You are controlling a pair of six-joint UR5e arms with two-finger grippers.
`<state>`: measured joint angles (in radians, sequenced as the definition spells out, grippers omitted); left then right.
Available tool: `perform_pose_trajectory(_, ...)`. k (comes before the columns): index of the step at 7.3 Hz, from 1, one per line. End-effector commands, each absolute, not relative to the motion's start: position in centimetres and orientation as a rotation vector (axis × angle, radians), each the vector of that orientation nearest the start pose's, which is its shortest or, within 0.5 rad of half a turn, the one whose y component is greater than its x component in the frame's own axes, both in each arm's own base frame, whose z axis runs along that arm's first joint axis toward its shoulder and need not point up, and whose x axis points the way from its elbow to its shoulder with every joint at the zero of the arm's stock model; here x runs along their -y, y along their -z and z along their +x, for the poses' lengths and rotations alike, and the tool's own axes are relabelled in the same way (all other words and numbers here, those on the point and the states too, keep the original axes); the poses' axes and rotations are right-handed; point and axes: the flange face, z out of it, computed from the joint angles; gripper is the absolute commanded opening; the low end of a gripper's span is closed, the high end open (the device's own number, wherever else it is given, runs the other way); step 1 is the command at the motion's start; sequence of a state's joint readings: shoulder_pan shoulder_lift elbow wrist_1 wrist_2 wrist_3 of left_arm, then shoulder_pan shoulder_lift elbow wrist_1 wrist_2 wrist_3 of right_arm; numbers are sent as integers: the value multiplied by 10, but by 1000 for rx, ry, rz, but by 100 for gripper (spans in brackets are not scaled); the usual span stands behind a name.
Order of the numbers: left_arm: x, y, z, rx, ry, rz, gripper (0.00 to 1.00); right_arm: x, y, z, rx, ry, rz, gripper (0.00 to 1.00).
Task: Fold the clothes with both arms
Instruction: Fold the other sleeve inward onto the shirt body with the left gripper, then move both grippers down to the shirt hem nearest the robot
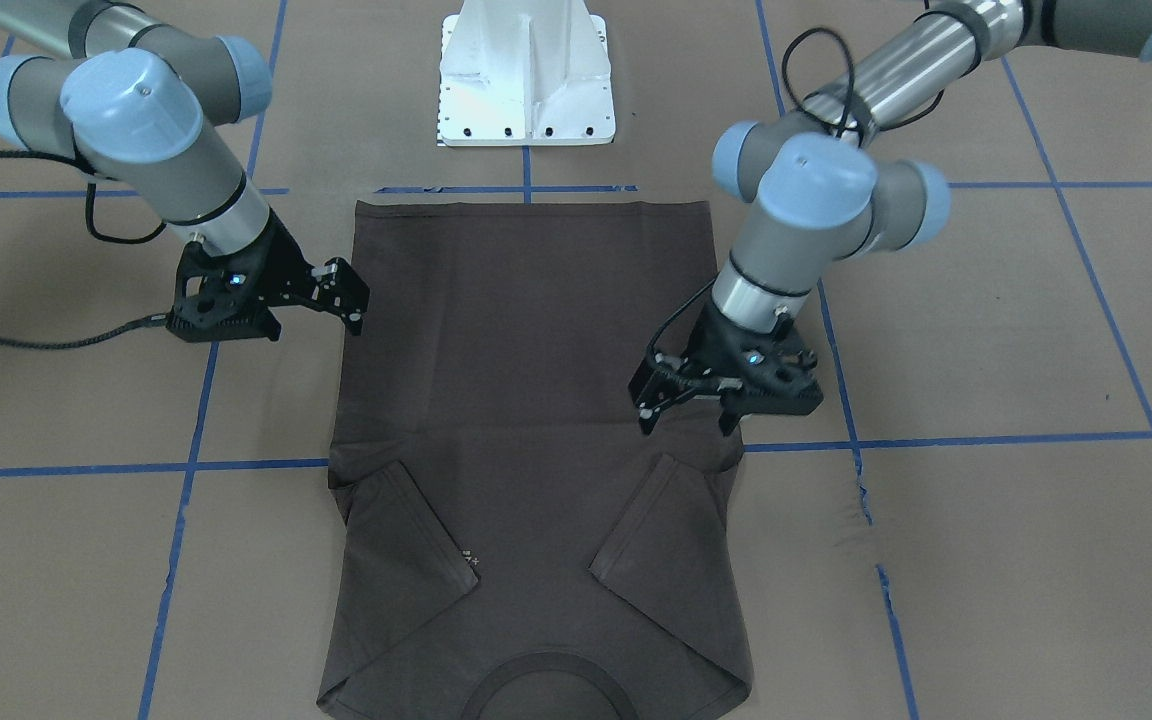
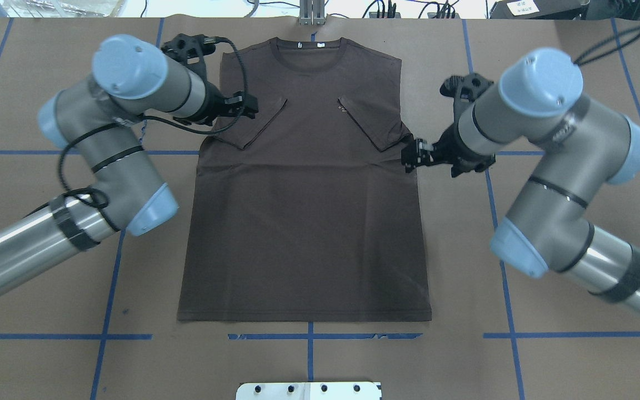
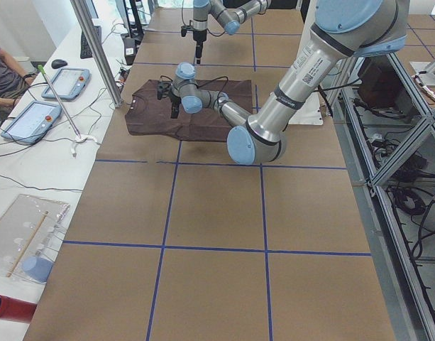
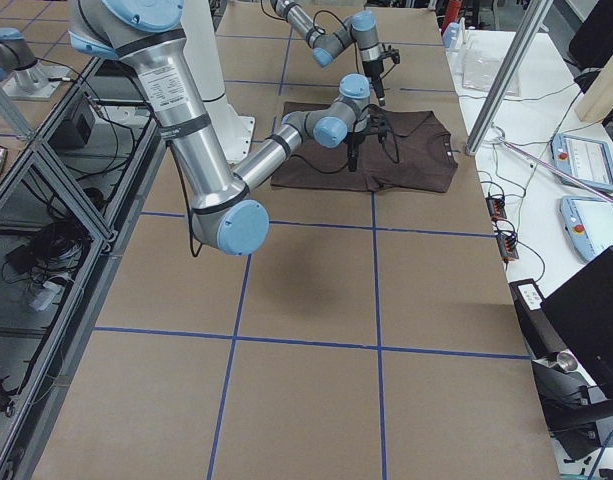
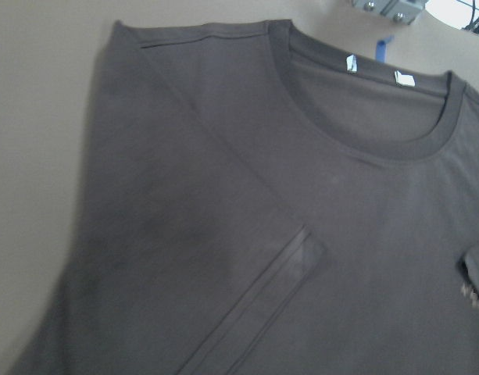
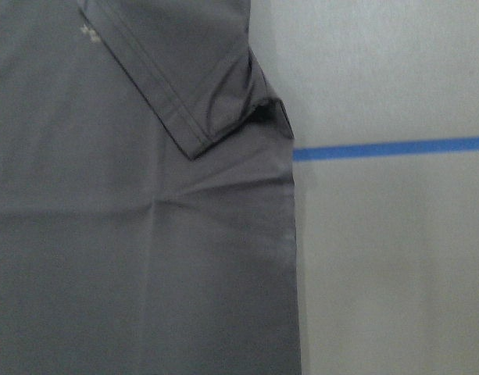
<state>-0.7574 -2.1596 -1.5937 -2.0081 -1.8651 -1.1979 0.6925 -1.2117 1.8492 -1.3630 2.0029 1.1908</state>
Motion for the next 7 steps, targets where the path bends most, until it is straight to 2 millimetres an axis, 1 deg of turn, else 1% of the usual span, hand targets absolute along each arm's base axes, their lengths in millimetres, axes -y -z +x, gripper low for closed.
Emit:
perform_pose_trajectory(1, 481, -233, 350, -1000, 144, 359, 100, 332, -358, -445, 913, -166, 86, 100)
perform_pose_trajectory(2, 467, -216, 336, -1007, 140, 364, 100, 288, -364, -456, 972, -213, 81, 100)
perform_pose_trajectory(3, 465, -209, 335, -1017, 136, 371, 100, 254, -369, -459, 954, -209, 77, 100)
perform_pose_trajectory(4, 461, -202, 332, -1030, 132, 380, 100, 238, -375, -465, 936, -226, 63, 100)
perform_pose_trajectory(5, 457, -196, 328, -1042, 128, 390, 100, 234, -378, -468, 915, -230, 52, 99)
perform_pose_trajectory(7, 457, -197, 327, -1040, 130, 391, 100, 228, -381, -476, 865, -219, 43, 98)
